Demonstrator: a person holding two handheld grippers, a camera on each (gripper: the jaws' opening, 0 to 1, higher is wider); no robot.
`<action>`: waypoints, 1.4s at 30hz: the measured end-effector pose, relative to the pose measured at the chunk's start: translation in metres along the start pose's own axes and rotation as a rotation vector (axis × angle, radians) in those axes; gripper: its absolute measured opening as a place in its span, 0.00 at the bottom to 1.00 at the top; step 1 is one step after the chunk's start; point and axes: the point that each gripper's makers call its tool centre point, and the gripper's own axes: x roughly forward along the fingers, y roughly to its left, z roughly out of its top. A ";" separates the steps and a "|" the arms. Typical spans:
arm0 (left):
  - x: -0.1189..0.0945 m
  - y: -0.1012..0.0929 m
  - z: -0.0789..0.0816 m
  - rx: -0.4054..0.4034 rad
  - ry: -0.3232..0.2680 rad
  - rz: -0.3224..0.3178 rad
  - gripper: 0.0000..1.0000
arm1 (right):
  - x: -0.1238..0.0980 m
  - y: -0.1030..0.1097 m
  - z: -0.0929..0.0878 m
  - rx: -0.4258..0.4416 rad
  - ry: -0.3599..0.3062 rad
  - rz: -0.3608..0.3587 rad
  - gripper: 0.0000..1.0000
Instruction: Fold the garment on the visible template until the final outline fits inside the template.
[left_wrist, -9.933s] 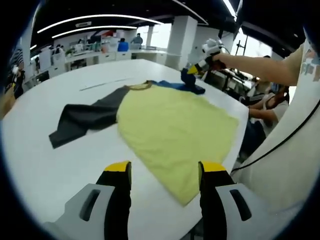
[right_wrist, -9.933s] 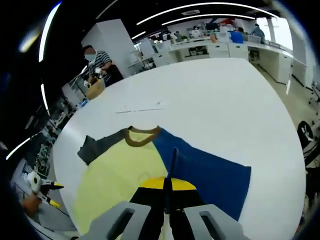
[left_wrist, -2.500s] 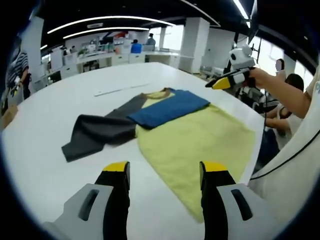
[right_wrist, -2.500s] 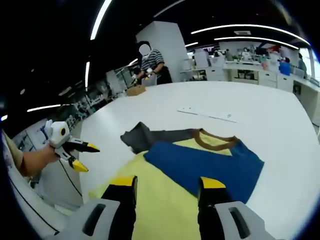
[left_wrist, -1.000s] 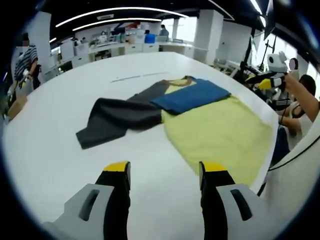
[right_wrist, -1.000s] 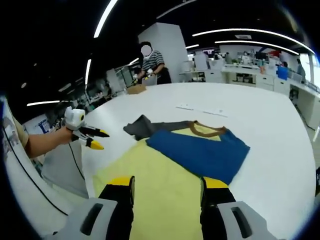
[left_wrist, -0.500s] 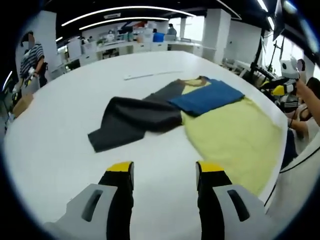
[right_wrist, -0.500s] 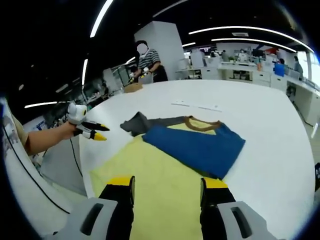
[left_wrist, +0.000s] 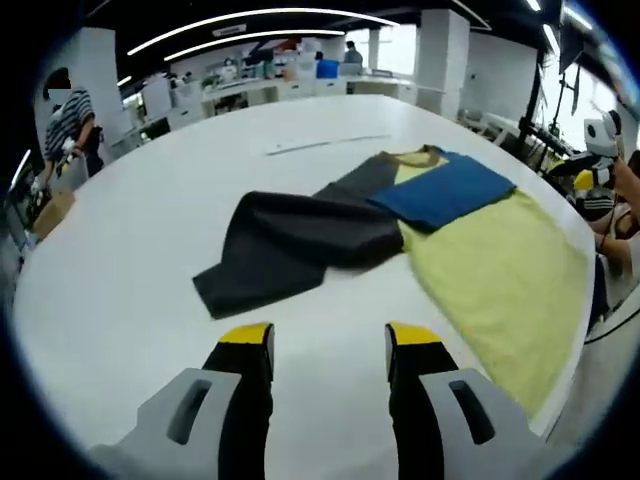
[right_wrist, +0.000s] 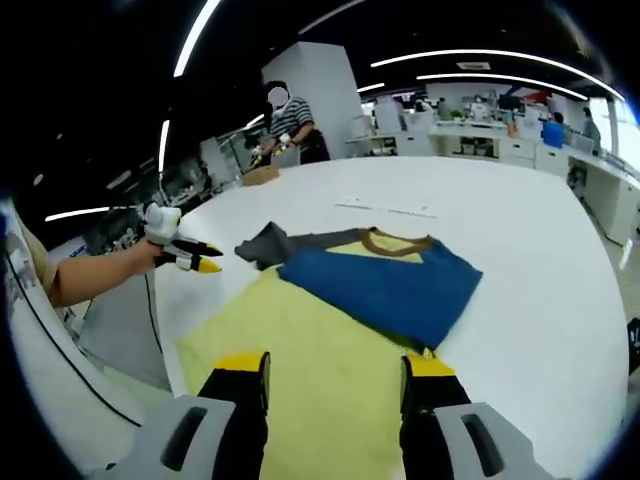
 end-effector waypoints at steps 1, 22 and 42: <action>0.001 0.003 0.000 -0.001 0.004 0.007 0.42 | 0.000 -0.001 0.000 0.000 0.001 -0.002 0.49; 0.024 0.033 0.011 0.044 0.019 0.080 0.26 | -0.004 -0.009 -0.005 0.015 0.010 -0.021 0.48; 0.049 0.041 0.011 0.189 0.107 0.080 0.12 | -0.006 -0.018 -0.008 0.032 0.023 -0.044 0.45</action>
